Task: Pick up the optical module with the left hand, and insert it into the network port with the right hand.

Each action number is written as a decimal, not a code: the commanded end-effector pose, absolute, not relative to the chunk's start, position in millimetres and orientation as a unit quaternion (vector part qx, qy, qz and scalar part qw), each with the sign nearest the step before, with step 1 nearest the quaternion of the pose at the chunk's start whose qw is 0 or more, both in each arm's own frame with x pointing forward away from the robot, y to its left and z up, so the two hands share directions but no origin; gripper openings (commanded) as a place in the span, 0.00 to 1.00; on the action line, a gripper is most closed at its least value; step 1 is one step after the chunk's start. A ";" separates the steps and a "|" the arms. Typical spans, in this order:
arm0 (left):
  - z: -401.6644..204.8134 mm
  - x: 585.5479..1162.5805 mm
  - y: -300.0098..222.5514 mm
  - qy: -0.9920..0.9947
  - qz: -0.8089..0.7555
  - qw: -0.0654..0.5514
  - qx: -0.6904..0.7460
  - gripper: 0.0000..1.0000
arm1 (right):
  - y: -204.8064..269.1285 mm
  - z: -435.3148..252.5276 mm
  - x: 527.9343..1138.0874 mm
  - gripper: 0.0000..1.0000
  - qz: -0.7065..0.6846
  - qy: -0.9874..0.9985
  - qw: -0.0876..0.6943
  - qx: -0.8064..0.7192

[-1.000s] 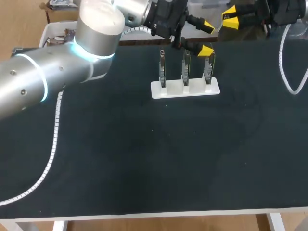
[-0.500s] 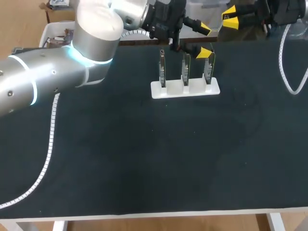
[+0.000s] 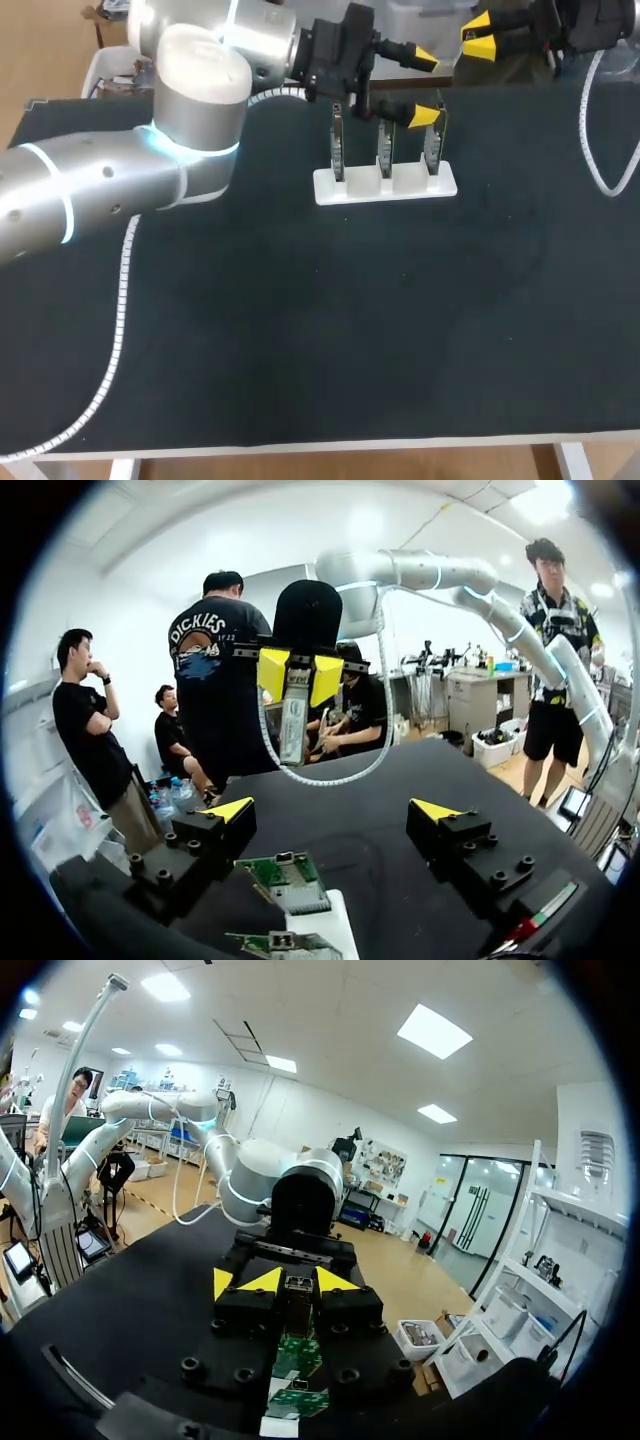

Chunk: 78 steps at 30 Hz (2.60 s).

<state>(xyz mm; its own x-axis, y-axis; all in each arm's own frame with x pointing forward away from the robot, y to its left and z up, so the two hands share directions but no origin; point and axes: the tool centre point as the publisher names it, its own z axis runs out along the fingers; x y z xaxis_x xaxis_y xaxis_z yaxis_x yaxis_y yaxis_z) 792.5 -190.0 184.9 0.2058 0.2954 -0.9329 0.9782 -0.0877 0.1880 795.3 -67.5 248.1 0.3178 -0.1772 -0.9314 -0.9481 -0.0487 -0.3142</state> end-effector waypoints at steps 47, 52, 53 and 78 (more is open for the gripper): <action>188.6 817.9 -176.9 0.590 -0.299 0.338 0.669 1.00 | -67.3 248.5 795.6 0.00 0.370 0.452 0.521 -0.623; 187.7 818.9 -177.9 0.587 -0.311 0.344 0.664 1.00 | -67.3 248.5 795.6 0.00 0.370 0.452 0.521 -0.623; 187.7 818.9 -177.9 0.587 -0.311 0.344 0.664 1.00 | -67.3 248.5 795.6 0.00 0.370 0.452 0.521 -0.623; 187.7 818.9 -177.9 0.587 -0.311 0.344 0.664 1.00 | -54.9 227.9 797.9 0.00 0.391 0.474 0.475 -0.630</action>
<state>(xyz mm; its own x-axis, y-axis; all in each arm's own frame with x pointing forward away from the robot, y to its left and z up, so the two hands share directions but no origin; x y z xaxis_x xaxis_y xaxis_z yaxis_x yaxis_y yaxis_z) 816.5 -177.1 187.3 0.1153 0.5626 -0.8186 0.9933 -0.0685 0.0928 793.6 -54.4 227.0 0.2463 -0.2258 -0.9425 -0.9686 -0.0906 -0.2314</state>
